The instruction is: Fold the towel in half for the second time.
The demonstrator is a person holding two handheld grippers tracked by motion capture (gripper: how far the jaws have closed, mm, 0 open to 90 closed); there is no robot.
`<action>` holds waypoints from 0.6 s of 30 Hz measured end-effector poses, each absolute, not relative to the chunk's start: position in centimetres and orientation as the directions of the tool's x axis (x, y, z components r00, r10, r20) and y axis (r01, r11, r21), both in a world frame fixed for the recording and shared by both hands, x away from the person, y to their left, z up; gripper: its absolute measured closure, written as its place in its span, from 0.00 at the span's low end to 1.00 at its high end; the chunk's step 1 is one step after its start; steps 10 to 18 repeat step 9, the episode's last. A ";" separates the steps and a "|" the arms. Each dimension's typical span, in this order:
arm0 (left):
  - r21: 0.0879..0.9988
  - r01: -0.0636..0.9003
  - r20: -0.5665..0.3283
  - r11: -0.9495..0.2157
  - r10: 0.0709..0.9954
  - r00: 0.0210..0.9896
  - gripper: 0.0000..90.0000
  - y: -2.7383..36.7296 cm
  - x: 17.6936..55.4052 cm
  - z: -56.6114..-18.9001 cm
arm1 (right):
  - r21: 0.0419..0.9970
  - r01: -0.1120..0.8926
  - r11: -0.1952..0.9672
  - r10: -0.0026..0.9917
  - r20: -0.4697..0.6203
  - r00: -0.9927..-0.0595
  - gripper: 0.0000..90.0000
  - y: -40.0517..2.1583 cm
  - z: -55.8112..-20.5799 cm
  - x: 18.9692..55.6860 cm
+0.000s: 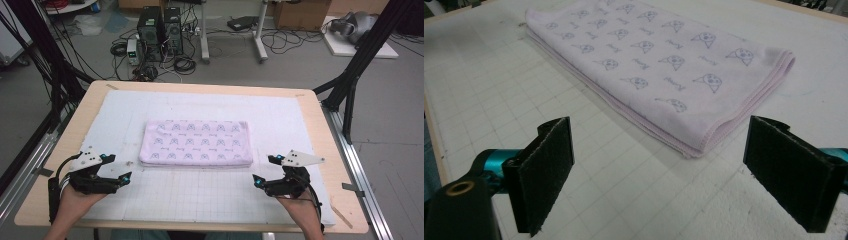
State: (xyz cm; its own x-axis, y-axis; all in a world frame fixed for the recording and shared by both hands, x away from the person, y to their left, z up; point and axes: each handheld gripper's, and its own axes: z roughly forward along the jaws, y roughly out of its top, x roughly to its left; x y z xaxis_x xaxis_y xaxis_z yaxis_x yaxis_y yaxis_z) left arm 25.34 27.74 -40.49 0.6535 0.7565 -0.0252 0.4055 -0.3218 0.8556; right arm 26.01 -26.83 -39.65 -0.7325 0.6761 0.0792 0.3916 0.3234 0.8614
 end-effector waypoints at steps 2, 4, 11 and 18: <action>0.857 0.405 -0.029 -0.318 0.755 0.655 0.16 27.7 25.1 -40.6 | 0.860 0.396 0.322 0.678 0.082 -0.731 0.13 -27.0 -39.9 25.8; 0.857 0.407 -0.031 -0.315 0.758 0.652 0.16 27.8 24.9 -40.7 | 0.860 0.400 0.316 0.683 0.087 -0.726 0.13 -27.2 -40.1 25.6; 0.856 0.407 -0.028 -0.319 0.757 0.652 0.16 27.8 24.8 -40.8 | 0.861 0.402 0.312 0.682 0.091 -0.726 0.13 -27.2 -40.3 25.4; 0.856 0.407 -0.028 -0.319 0.757 0.652 0.16 27.8 24.8 -40.8 | 0.861 0.402 0.312 0.682 0.091 -0.726 0.13 -27.2 -40.3 25.4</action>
